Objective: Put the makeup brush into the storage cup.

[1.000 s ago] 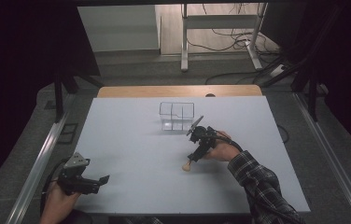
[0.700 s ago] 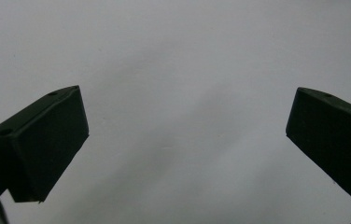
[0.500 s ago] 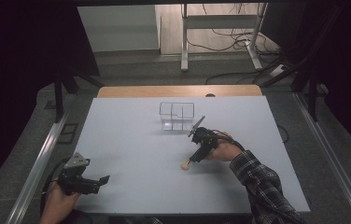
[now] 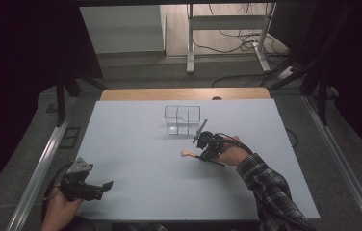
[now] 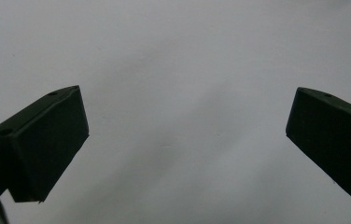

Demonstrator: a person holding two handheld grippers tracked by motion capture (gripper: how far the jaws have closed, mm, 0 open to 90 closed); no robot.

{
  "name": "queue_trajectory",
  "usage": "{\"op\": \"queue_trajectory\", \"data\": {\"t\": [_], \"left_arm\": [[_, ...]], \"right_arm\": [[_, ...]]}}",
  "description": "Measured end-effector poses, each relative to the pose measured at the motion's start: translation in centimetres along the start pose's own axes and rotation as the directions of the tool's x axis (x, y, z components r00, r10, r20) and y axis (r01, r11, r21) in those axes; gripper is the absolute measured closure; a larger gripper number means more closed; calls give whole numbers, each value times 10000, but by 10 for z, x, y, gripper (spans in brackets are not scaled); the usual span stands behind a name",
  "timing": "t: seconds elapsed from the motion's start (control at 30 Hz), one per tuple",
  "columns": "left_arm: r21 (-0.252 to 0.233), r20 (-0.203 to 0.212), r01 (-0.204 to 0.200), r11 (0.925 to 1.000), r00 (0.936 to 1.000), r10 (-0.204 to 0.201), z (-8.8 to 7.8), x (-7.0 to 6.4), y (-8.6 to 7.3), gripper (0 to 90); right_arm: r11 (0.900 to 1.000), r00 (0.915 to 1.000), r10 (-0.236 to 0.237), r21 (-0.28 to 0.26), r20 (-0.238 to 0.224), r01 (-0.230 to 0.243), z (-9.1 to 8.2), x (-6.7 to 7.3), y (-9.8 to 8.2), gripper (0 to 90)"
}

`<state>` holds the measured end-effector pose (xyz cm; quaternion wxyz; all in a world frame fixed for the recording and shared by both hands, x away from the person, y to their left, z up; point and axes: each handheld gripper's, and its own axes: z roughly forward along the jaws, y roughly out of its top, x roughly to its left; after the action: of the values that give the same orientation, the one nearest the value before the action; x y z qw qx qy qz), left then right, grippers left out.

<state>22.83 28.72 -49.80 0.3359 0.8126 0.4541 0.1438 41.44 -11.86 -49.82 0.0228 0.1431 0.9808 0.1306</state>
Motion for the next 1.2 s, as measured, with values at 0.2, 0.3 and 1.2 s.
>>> {"op": "queue_trajectory", "data": {"t": [0.2, 0.3, 1.2], "left_arm": [[16, -14, -12, 10000, 10000, 12, 0, 0, 0, 0], [5, -25, -8, 10000, 10000, 8, 0, 0, 0, 0], [0, -49, -9, 10000, 10000, 9, 0, 0, 0, 0]], "right_arm": [[9965, 9967, 772, -305, -237, -779, -1, -3, -4, 837], [9946, 9951, 952, -384, -263, -962, -1, -3, -5, 837], [9692, 9868, 1609, -1863, -161, -1610, -23, 0, -22, 837]]}}
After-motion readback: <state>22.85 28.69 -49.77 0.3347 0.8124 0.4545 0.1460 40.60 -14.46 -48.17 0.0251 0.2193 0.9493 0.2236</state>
